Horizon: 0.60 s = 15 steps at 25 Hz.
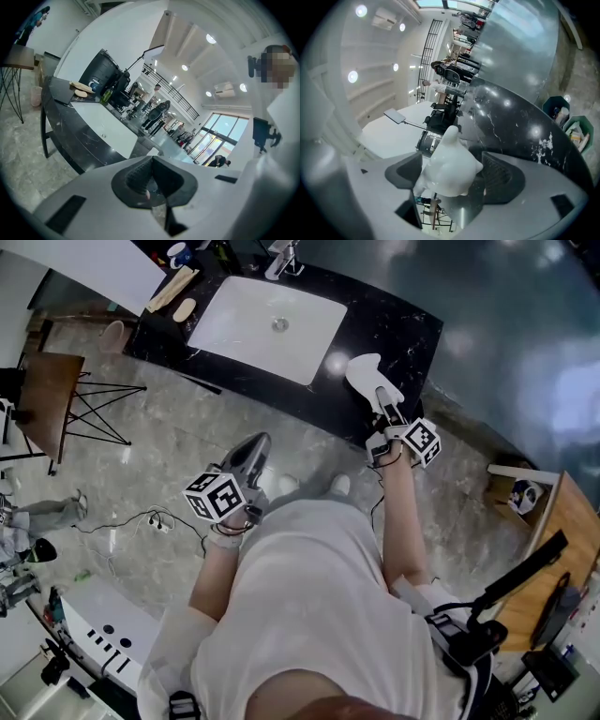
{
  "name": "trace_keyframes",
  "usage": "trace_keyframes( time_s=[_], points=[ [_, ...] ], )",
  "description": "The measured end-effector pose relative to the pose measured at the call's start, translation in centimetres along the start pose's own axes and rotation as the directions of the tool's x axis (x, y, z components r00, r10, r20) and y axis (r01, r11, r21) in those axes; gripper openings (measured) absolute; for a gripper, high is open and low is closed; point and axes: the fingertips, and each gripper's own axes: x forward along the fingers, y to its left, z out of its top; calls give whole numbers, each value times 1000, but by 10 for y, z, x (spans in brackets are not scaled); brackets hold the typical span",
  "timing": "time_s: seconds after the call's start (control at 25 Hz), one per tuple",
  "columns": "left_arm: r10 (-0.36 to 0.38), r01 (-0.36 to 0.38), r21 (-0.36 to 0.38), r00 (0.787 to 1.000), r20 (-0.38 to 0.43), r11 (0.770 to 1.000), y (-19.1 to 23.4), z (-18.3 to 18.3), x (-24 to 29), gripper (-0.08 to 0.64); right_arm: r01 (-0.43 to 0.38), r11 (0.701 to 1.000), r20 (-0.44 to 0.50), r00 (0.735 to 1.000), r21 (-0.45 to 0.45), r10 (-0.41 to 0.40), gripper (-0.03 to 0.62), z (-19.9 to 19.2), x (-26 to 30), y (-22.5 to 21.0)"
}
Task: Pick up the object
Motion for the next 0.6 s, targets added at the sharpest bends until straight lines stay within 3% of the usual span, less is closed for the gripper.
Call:
trace_keyframes(
  time_s=[0.16, 0.6],
  points=[
    [-6, 6, -1, 1000, -2, 1000, 0, -1, -1, 6, -18, 999, 8, 1000, 28, 18, 380, 0, -3, 3],
    [-26, 26, -1, 1000, -11, 1000, 1, 1, 2, 6, -52, 998, 16, 999, 42, 51, 370, -2, -7, 13]
  ],
)
